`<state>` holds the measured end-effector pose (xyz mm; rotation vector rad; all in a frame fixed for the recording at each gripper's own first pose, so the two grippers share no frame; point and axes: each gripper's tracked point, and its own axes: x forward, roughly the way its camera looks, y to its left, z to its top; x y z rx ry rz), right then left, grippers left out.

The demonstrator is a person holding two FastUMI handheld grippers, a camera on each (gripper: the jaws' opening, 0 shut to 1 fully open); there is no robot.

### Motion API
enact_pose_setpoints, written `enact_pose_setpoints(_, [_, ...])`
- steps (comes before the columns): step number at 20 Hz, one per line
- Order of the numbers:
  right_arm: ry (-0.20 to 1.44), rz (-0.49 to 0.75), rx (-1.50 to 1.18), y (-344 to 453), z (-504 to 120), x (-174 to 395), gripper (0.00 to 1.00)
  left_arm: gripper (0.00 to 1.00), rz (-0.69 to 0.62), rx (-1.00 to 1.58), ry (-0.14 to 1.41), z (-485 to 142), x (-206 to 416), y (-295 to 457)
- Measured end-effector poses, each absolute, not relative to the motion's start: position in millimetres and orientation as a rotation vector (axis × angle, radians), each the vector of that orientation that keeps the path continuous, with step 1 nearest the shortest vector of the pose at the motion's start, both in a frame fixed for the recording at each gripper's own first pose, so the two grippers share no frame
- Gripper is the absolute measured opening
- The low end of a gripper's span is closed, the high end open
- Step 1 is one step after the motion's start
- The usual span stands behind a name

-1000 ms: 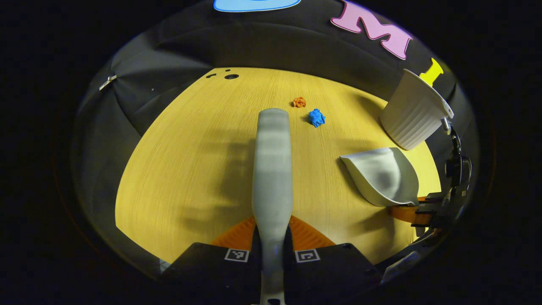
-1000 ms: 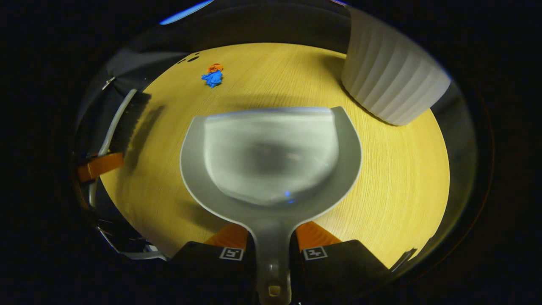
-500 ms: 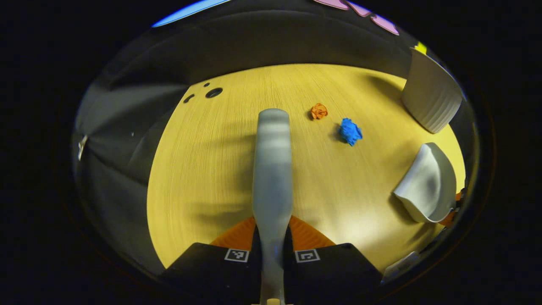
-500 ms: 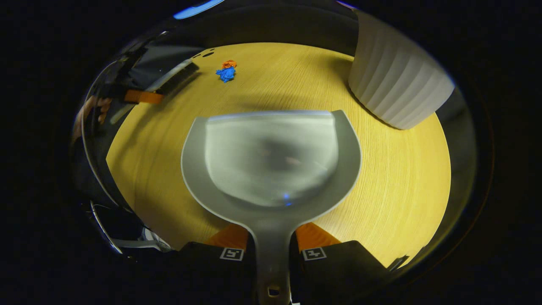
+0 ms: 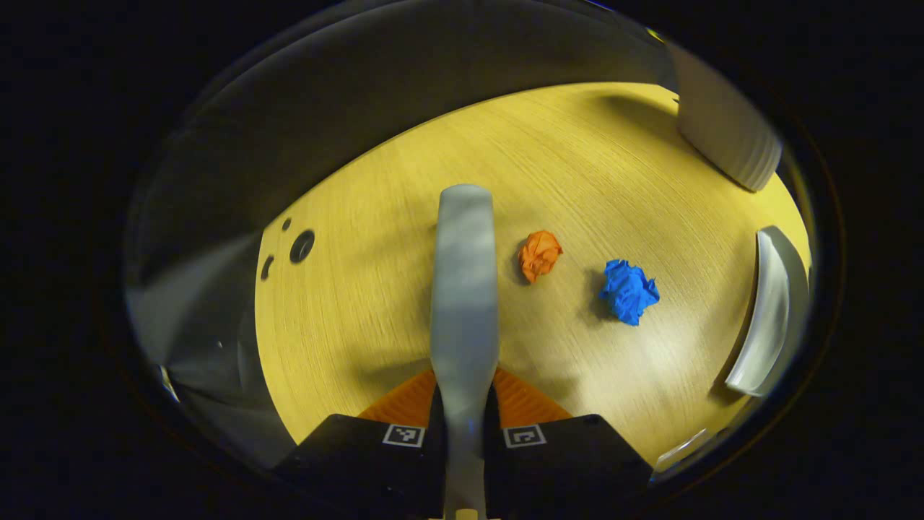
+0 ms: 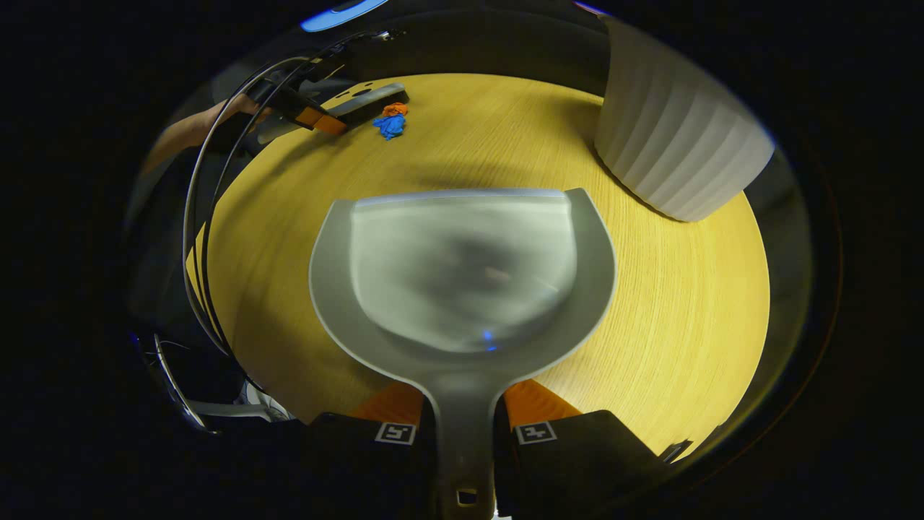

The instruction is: Pick up the small broom and dustpan from the desktop, sweep the trash into the dustpan with the broom, and then empty the trash into the garbage bin.

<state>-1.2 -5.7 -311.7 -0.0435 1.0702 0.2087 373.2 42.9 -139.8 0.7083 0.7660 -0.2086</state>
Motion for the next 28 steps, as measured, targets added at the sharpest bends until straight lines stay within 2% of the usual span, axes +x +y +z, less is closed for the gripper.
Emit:
enact_pose_setpoints(1, [1.068,0.202,-0.051,-9.2,-311.3,-1.9,0.31,0.25,-0.230,0.739,0.771,-139.4,375.6,37.2])
enact_pose_setpoints(2, [1.066,0.197,-0.066,-14.0,-312.5,-0.9,0.35,0.25,-0.254,0.759,0.785,-140.5,373.8,31.7])
enact_pose_setpoints(7, [1.073,0.242,-0.135,-17.0,-316.7,-7.7,0.35,0.24,-0.375,0.740,0.845,-154.1,342.7,-2.9])
enact_pose_setpoints(8, [1.072,0.254,-0.153,-17.0,-316.8,-6.9,0.39,0.26,-0.401,0.739,0.853,-158.6,334.8,-9.2])
enact_pose_setpoints(9, [1.069,0.267,-0.168,-15.6,-316.5,-5.1,0.35,0.24,-0.423,0.746,0.866,-163.2,327.7,-13.8])
enact_pose_setpoints(10, [1.067,0.282,-0.170,-14.0,-316.9,-2.6,0.35,0.24,-0.434,0.750,0.886,-168.0,318.3,-18.8])
enact_pose_setpoints(11, [1.067,0.293,-0.173,-11.6,-317.3,-1.8,0.35,0.28,-0.448,0.754,0.911,-172.6,306.0,-20.9])
enact_pose_setpoints(16, [1.058,0.334,-0.206,-9.0,-316.3,-1.6,0.31,0.26,-0.557,0.697,1.016,-193.8,248.3,-60.5])
enact_pose_setpoints(17, [1.056,0.335,-0.209,-8.9,-316.1,-2.1,0.35,0.24,-0.589,0.665,1.046,-196.1,234.8,-71.2])
enact_pose_setpoints(19, [1.051,0.329,-0.210,-8.9,-315.4,-1.7,0.31,0.26,-0.646,0.613,1.097,-201.8,207.8,-91.7])
enact_pose_setpoints(21, [1.048,0.325,-0.209,-9.1,-316.1,-1.8,0.35,0.26,-0.702,0.581,1.142,-206.2,177.7,-108.4])
enact_pose_setpoints(22, [1.051,0.329,-0.205,-9.2,-316.0,-1.9,0.35,0.24,-0.696,0.618,1.135,-201.6,170.4,-110.1])
enact_pose_setpoints(28, [1.035,0.323,-0.204,-8.7,-316.5,0.6,0.35,0.26,-0.829,0.573,1.186,-198.1,132.6,-121.0])
